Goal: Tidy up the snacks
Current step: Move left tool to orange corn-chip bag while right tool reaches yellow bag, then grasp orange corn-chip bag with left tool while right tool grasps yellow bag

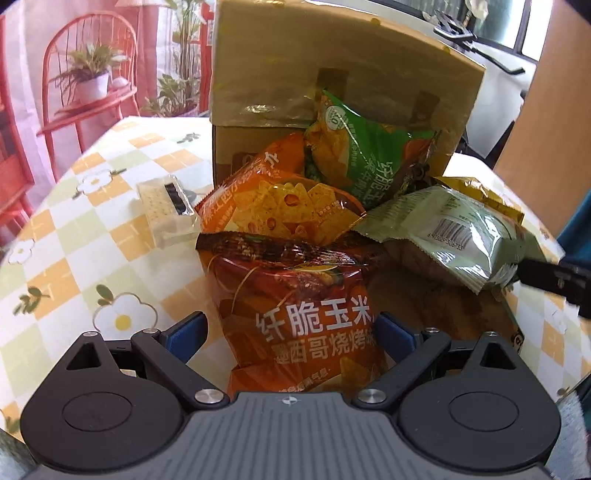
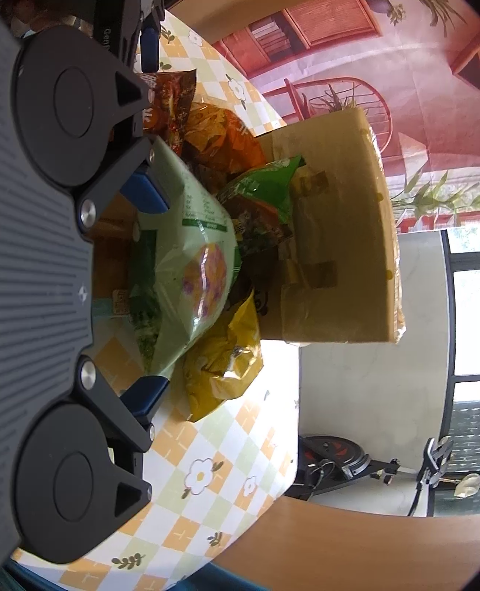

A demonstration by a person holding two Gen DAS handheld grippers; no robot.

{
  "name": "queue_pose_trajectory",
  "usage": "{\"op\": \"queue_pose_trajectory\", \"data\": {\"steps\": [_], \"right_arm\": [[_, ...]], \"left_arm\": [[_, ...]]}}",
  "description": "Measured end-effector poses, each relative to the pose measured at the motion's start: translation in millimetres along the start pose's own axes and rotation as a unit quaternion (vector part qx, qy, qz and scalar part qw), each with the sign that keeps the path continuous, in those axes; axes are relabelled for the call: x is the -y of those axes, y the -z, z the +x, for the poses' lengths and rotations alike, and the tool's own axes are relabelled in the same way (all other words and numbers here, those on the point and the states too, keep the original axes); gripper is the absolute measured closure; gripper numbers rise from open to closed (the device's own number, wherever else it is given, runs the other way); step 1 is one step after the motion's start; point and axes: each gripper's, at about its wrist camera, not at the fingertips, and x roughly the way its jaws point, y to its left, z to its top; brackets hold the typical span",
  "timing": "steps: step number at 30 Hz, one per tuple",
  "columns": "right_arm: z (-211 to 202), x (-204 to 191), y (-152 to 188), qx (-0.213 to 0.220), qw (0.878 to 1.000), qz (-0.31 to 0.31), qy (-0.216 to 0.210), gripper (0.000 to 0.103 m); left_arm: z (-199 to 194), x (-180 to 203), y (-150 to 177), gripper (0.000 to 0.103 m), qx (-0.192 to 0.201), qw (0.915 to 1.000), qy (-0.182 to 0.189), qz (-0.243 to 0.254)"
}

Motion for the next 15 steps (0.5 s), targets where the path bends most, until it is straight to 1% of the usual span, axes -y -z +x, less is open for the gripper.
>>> {"op": "queue_pose_trajectory", "data": {"steps": [4, 6, 8, 10, 12, 13, 14, 15], "right_arm": [[1, 1, 5, -0.006, 1.0, -0.002, -0.002, 0.007], [2, 1, 6, -0.006, 1.0, -0.002, -0.001, 0.007], [1, 2, 5, -0.002, 1.0, -0.001, 0.0, 0.007], [-1, 4, 2, 0.007, 1.0, 0.001, 0.002, 0.007], [-4, 8, -2, 0.016, 1.0, 0.002, 0.003, 0.007], [-5, 10, -5, 0.021, 1.0, -0.001, 0.005, 0.007], [-6, 12, -8, 0.026, 1.0, -0.004, 0.007, 0.007], [-7, 15, -13, 0.032, 0.999, -0.006, 0.01, 0.007]], "left_arm": [[1, -6, 4, 0.004, 0.003, 0.9997, 0.013, -0.022], [0, -7, 5, 0.006, 0.005, 0.9995, 0.018, -0.027], [-2, -7, 6, 0.014, 0.009, 0.9991, 0.03, -0.029], [-4, -6, 6, 0.017, 0.011, 0.9994, 0.022, -0.024], [-5, -8, 5, 0.021, 0.011, 0.9993, 0.021, -0.028], [-7, -10, 5, 0.024, 0.011, 0.9992, 0.021, -0.031], [-9, -12, 5, 0.03, 0.013, 0.9992, 0.02, -0.033], [-11, -14, 4, 0.031, 0.016, 0.999, 0.018, -0.036]]}}
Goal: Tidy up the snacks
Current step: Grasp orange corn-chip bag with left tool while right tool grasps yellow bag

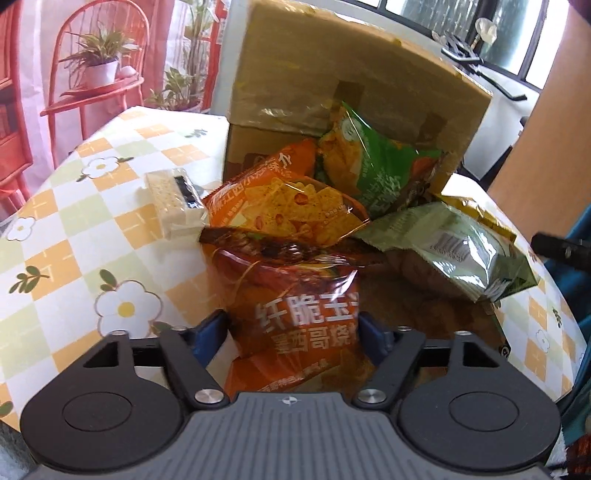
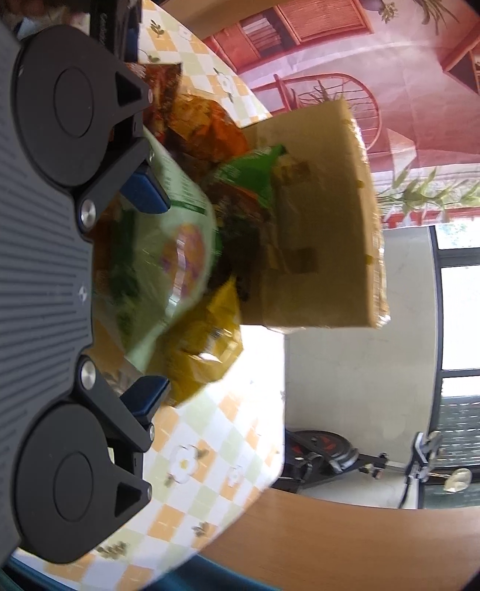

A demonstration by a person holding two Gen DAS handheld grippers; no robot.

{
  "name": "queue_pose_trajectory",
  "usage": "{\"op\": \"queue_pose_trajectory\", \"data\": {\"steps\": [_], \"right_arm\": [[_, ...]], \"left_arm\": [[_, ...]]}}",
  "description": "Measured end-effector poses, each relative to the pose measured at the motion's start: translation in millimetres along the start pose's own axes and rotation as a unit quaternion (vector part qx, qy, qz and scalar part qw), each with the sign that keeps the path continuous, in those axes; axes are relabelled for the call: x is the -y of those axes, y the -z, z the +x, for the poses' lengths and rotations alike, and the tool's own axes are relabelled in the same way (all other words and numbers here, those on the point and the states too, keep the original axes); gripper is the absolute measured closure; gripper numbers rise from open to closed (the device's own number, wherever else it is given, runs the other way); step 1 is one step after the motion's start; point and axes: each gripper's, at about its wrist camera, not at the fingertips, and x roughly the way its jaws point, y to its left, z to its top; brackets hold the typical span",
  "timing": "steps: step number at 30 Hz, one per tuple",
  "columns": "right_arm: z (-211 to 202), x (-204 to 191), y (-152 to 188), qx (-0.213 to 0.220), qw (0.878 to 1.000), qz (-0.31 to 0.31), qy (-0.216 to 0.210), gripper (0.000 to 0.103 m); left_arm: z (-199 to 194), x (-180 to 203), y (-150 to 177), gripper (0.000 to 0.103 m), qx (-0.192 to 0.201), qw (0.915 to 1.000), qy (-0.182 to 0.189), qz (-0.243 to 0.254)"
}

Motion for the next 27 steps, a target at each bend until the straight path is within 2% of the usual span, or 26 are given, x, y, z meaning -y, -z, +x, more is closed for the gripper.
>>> {"op": "queue_pose_trajectory", "data": {"steps": [5, 9, 19, 27], "right_arm": [[8, 21, -23, 0.026, 1.0, 0.005, 0.015, 0.007], [29, 36, -37, 0.029, 0.999, 0.0, 0.019, 0.007], [93, 48, -43, -0.019, 0.999, -0.043, -0.011, 0.011], [127, 45, -41, -0.053, 0.996, -0.069, -0.033, 0.011]], "left_arm": [[-9, -10, -5, 0.032, 0.017, 0.9996, -0.009, -0.018], [-17, -14, -13, 0.032, 0.033, 0.9991, -0.015, -0.024], [-33, -12, -34, 0.032, 0.084, 0.9958, -0.032, -0.018], [-39, -7, -37, 0.032, 0.082, 0.9963, -0.027, -0.002]]}}
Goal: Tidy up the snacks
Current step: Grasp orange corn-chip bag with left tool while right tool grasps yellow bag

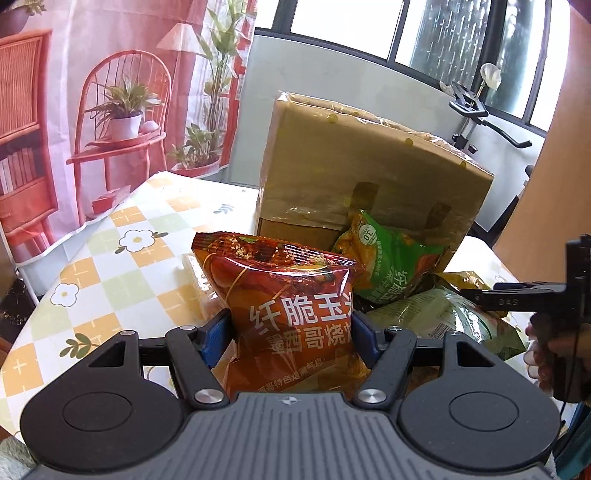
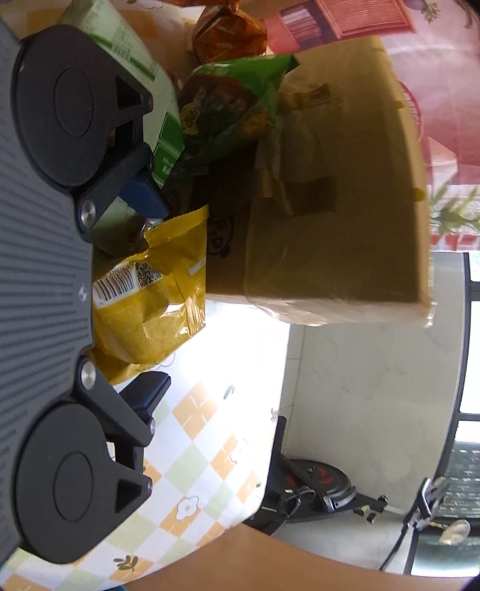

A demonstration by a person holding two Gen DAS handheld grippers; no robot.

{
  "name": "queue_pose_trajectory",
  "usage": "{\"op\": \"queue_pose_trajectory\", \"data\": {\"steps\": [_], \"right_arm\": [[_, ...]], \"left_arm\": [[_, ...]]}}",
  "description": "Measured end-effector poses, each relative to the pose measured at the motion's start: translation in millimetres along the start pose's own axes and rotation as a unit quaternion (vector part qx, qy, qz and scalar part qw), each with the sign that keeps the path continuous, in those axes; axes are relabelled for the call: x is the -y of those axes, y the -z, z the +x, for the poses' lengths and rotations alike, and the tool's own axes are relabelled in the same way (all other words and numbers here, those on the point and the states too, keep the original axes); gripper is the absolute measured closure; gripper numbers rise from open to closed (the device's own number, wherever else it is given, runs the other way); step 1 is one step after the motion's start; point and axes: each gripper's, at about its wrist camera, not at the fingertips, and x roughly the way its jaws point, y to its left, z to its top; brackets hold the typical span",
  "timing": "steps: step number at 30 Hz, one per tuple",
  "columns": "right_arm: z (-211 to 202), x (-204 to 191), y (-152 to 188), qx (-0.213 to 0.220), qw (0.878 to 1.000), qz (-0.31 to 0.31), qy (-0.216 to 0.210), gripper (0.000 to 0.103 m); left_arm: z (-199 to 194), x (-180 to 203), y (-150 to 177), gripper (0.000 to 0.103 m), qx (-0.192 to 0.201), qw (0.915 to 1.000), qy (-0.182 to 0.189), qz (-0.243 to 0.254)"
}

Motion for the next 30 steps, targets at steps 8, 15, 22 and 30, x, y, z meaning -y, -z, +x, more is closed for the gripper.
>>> {"op": "queue_pose_trajectory", "data": {"steps": [8, 15, 22, 30], "right_arm": [[21, 11, 0, -0.011, 0.999, 0.016, -0.035, 0.01], [19, 11, -1, -0.023, 0.999, 0.006, -0.045, 0.01], [28, 18, -2, -0.036, 0.998, 0.018, -0.05, 0.008], [29, 16, -1, -0.029, 0.999, 0.021, -0.038, 0.011]], "left_arm": [[0, -3, -1, 0.032, 0.0, 0.9999, -0.011, -0.009], [3, -4, -6, 0.032, 0.004, 0.9999, -0.012, -0.011], [7, 1, -10, 0.032, 0.007, 0.9999, -0.01, -0.009], [4, 3, -11, 0.032, 0.012, 0.9999, -0.007, -0.007]]}}
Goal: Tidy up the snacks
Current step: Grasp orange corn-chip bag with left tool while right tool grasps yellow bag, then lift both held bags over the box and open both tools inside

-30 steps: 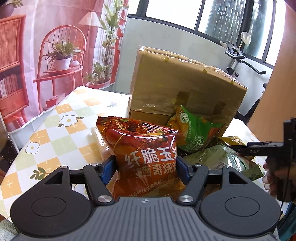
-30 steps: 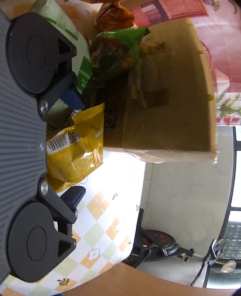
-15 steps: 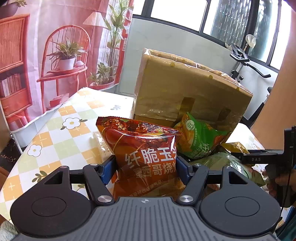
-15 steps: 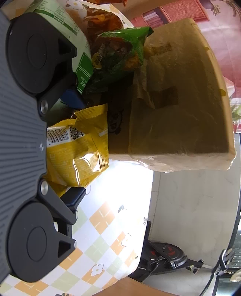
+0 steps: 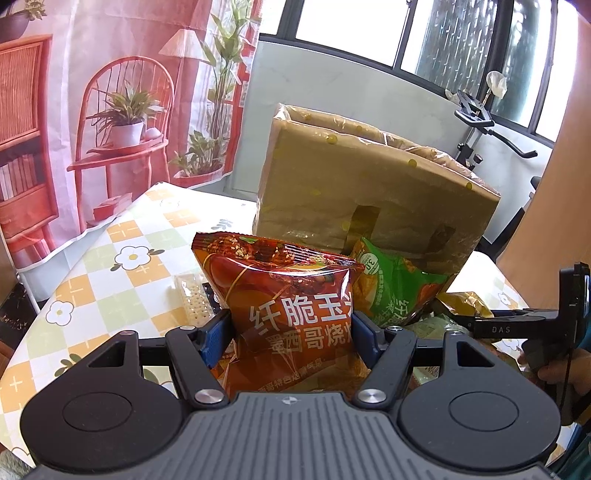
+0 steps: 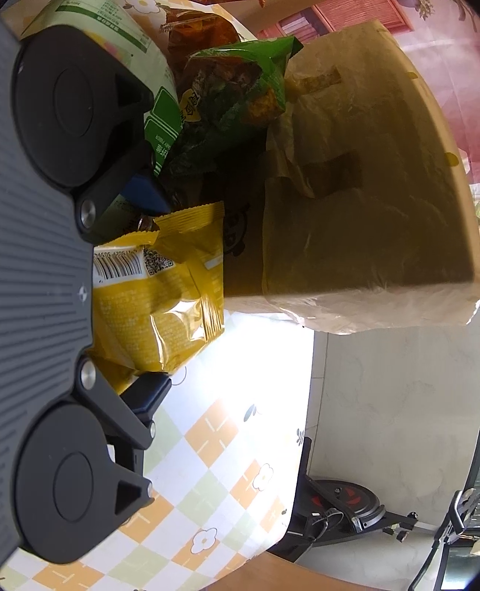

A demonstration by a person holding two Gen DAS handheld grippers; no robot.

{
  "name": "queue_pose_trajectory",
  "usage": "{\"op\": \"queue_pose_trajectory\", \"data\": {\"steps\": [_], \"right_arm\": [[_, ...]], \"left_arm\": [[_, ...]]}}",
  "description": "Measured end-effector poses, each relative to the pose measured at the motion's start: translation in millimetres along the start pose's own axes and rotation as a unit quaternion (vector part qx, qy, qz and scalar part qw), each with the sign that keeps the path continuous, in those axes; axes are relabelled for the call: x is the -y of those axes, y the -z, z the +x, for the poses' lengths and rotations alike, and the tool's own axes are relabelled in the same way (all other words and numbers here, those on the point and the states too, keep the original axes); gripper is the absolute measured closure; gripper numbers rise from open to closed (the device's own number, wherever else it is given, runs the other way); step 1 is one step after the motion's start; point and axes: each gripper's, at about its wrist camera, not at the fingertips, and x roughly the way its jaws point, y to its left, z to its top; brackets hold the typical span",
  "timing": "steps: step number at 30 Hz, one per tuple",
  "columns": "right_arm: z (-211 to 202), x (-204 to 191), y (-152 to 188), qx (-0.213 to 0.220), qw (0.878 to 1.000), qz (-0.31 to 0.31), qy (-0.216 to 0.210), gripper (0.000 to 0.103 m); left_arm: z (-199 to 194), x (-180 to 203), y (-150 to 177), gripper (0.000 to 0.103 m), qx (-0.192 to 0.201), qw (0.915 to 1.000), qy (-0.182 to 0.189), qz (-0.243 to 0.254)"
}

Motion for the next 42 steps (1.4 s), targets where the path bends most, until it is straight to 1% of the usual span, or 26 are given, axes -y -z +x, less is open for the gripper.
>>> {"op": "queue_pose_trajectory", "data": {"steps": [1, 4, 8, 11, 16, 23, 27, 29, 33, 38, 42], "right_arm": [[-1, 0, 1, 0.0, 1.0, 0.0, 0.002, 0.015], [-9, 1, 3, 0.001, 1.0, 0.006, 0.005, 0.02], [-25, 5, 8, 0.011, 1.0, 0.018, 0.003, 0.021], [-42, 8, 9, 0.029, 0.999, 0.03, 0.003, 0.021], [-70, 10, 2, 0.055, 0.997, 0.048, 0.009, 0.021], [-117, -6, -23, 0.114, 0.993, 0.033, 0.001, 0.021], [-141, -21, -45, 0.153, 0.988, 0.015, -0.01, 0.021], [-151, -28, -59, 0.171, 0.985, 0.005, -0.003, 0.022], [-163, -39, -82, 0.198, 0.98, -0.003, 0.004, 0.024], [-176, -47, -100, 0.228, 0.974, -0.004, -0.005, 0.026], [-176, -53, -115, 0.239, 0.971, -0.011, -0.018, 0.026]], "left_arm": [[-1, -1, 0, 0.032, 0.001, 1.0, 0.0, -0.001], [-1, -1, -3, 0.032, 0.003, 1.0, 0.0, -0.002], [-2, 0, -3, 0.032, 0.009, 0.9999, 0.005, -0.003], [-3, 4, -5, 0.032, 0.014, 0.9998, 0.01, 0.0], [-6, 10, -12, 0.032, 0.027, 0.9993, 0.024, 0.011], [-16, 18, -33, 0.032, 0.065, 0.9964, 0.042, 0.036], [-23, 28, -49, 0.032, 0.095, 0.9928, 0.05, 0.054], [-24, 33, -57, 0.032, 0.11, 0.9907, 0.05, 0.061], [-23, 36, -77, 0.032, 0.128, 0.9887, 0.059, 0.052], [-20, 44, -93, 0.032, 0.144, 0.9859, 0.063, 0.057], [-10, 49, -107, 0.032, 0.152, 0.9844, 0.073, 0.048]]}}
